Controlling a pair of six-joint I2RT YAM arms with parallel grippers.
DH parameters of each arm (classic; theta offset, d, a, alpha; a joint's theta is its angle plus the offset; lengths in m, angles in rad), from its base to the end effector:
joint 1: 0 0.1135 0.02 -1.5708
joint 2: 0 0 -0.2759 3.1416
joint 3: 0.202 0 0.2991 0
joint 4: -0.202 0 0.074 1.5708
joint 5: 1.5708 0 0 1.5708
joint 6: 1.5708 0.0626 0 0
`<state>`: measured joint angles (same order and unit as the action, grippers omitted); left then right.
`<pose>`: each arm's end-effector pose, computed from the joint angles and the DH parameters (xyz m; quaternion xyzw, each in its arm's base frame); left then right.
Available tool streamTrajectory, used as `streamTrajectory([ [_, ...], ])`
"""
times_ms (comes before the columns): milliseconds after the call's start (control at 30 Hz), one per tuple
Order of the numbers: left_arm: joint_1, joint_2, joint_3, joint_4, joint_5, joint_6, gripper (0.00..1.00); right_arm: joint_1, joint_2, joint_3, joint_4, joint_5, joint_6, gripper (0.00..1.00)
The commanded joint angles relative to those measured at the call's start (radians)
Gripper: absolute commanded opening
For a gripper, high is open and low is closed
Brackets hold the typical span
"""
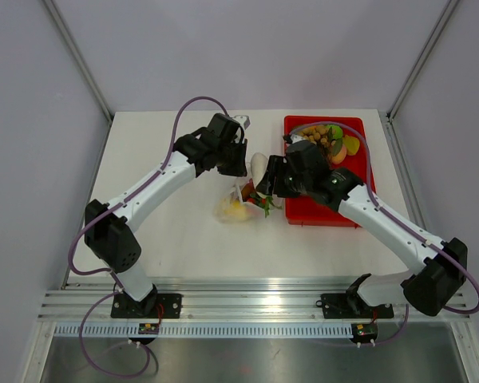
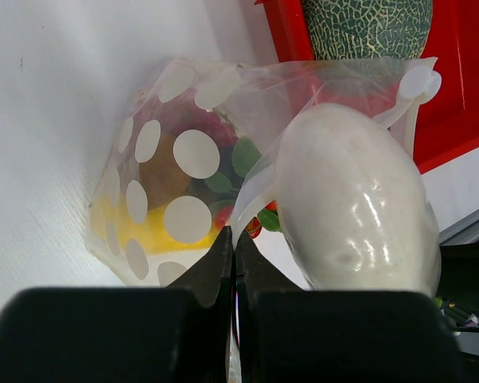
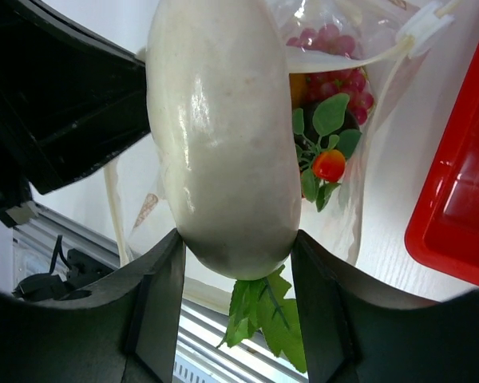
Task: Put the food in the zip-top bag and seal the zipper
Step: Place the fake vegetable in the zipper food storage bag.
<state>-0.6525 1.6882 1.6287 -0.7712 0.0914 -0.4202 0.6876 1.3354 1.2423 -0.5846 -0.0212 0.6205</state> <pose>0.3464 -0.2719 0.3293 0.1243 0.9231 -0.2212 0.2888 0.2769 0.2291 0.3287 -0.0348 0.9012 0.2703 0.3369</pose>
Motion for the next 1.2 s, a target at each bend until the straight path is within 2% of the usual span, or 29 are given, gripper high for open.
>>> streamTrajectory([
  [0,0.005,-0.009,0.022,0.023,0.01,-0.009,0.0,0.012,-0.036,-0.02,-0.038,-0.022,-0.022,0.5],
  [233,0.005,0.011,0.03,0.024,0.028,-0.02,0.0,0.021,-0.093,-0.027,-0.061,-0.029,-0.022,0.5],
  [700,0.005,-0.007,0.013,0.032,0.054,-0.028,0.0,0.073,-0.048,0.037,-0.136,-0.049,-0.053,0.51],
  [900,0.005,-0.025,0.0,0.044,0.065,-0.022,0.0,0.073,0.056,0.104,-0.204,-0.025,-0.027,0.53],
  [1033,0.005,-0.047,-0.021,0.056,0.071,-0.012,0.0,0.073,0.096,0.124,-0.192,-0.017,0.013,0.56],
  [1167,0.005,-0.059,-0.029,0.056,0.073,-0.008,0.0,0.073,0.133,0.174,-0.221,0.056,0.039,0.59],
])
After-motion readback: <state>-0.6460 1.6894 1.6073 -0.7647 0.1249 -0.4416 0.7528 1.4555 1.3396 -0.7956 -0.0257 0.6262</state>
